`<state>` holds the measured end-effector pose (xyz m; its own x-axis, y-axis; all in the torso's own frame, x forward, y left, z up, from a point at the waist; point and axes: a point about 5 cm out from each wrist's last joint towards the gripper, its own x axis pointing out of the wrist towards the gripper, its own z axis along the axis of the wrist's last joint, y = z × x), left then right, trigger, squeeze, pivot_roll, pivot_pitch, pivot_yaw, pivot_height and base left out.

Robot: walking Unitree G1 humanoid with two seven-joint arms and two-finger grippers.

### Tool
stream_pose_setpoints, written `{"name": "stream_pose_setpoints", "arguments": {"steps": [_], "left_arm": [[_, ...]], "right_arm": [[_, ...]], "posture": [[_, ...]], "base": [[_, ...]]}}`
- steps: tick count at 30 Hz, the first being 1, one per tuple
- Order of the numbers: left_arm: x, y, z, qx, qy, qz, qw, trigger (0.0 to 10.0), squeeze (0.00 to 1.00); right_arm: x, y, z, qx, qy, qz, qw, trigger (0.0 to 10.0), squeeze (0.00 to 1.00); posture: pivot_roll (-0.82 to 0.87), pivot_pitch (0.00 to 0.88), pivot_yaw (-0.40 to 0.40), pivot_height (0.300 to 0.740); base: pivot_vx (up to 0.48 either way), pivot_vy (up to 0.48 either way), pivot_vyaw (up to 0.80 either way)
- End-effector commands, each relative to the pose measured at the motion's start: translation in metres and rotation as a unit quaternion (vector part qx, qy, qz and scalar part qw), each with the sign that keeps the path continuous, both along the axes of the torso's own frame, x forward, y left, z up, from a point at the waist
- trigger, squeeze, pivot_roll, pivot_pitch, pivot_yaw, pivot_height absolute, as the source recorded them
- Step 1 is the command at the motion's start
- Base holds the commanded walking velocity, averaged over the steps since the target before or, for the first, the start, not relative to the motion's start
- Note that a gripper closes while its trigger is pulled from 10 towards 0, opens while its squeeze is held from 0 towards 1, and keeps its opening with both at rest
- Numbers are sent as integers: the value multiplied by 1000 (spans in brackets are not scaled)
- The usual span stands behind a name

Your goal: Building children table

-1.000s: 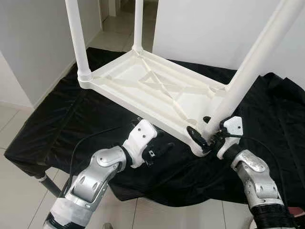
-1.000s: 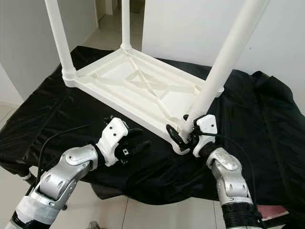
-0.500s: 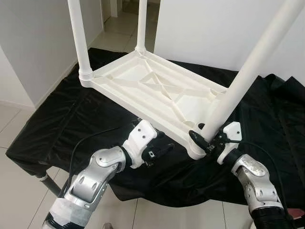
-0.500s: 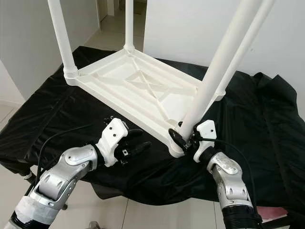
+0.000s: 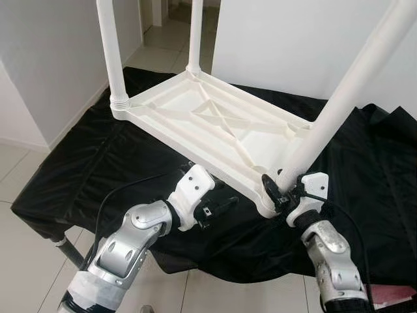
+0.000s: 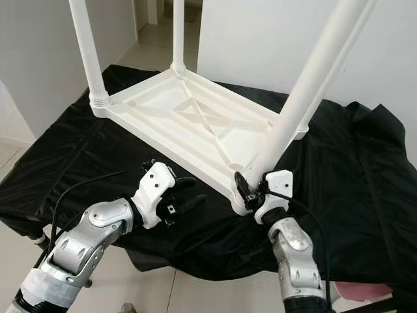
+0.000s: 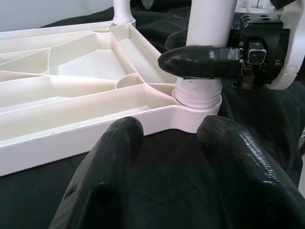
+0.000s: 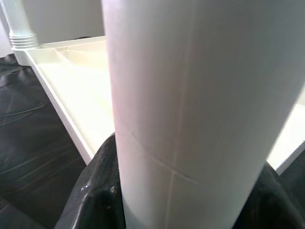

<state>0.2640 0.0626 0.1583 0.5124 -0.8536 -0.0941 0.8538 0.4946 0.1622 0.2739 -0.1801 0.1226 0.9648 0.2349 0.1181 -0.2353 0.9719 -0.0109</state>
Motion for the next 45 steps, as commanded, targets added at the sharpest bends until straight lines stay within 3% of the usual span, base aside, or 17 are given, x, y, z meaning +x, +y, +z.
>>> {"name": "stream_pose_setpoints", "arguments": {"steps": [1, 4, 7, 9, 10, 11, 15, 17, 19, 34, 36, 37, 45], "left_arm": [[-2, -1, -1, 4, 3, -8, 1000, 10000, 0], [-2, -2, -1, 4, 3, -7, 1000, 10000, 0], [-2, -2, -1, 4, 3, -9, 1000, 10000, 0], [-2, -2, -1, 4, 3, -9, 1000, 10000, 0], [-2, -1, -1, 5, 1, -8, 1000, 10000, 0], [-1, -1, 0, 6, 1, -8, 1000, 10000, 0], [-1, -1, 0, 6, 0, -7, 1000, 10000, 0], [-1, -1, 0, 6, 0, -7, 1000, 10000, 0], [-1, -2, 0, 5, 0, -7, 1000, 10000, 0], [0, -3, 1, 4, -2, -8, 1000, 10000, 0], [0, -3, 1, 4, -2, -9, 1000, 10000, 0], [0, -3, 1, 4, -1, -8, 1000, 10000, 0], [0, -4, 1, 2, -2, -6, 1000, 10000, 0]], "right_arm": [[-4, -8, -11, -3, 27, -26, 999, 10000, 0], [-5, -7, -13, -8, 35, -43, 998, 10000, 0], [-6, 2, -15, -7, 48, -101, 994, 10000, 0], [-6, 2, -15, -7, 48, -101, 994, 10000, 0], [-7, 2, -16, 8, 55, -167, 984, 10000, 0], [-7, 1, -17, 16, 57, -197, 979, 10000, 0], [-10, 5, -15, 1, 47, -267, 963, 10000, 0], [-10, 5, -15, 1, 47, -267, 963, 10000, 0], [-11, 16, -15, 15, 46, -260, 964, 10000, 0], [-12, 18, -12, 13, 45, -269, 962, 10000, 0], [-12, 18, -11, 14, 40, -268, 963, 10000, 51], [-12, 18, -10, 19, 37, -266, 963, 10000, 1000], [-15, 12, -2, 22, 8, -239, 971, 10000, 1000]], "posture": [[-3, 19, -79, 740], [-3, 19, -78, 740], [-1, 16, -76, 740], [-1, 16, -76, 740], [4, 14, -78, 740], [4, 14, -78, 740], [13, 12, -84, 740], [13, 12, -84, 740], [13, 13, -82, 740], [10, 14, -82, 740], [8, 16, -81, 740], [8, 16, -81, 740], [2, 24, -82, 740]], "base": [[0, 0, 0], [0, 0, 0], [0, 0, 0], [0, 0, 0], [0, 0, 0], [0, 0, 0], [0, 0, 0], [0, 0, 0], [0, 0, 0], [0, 0, 0], [0, 0, 0], [0, 0, 0], [0, 0, 0]]}}
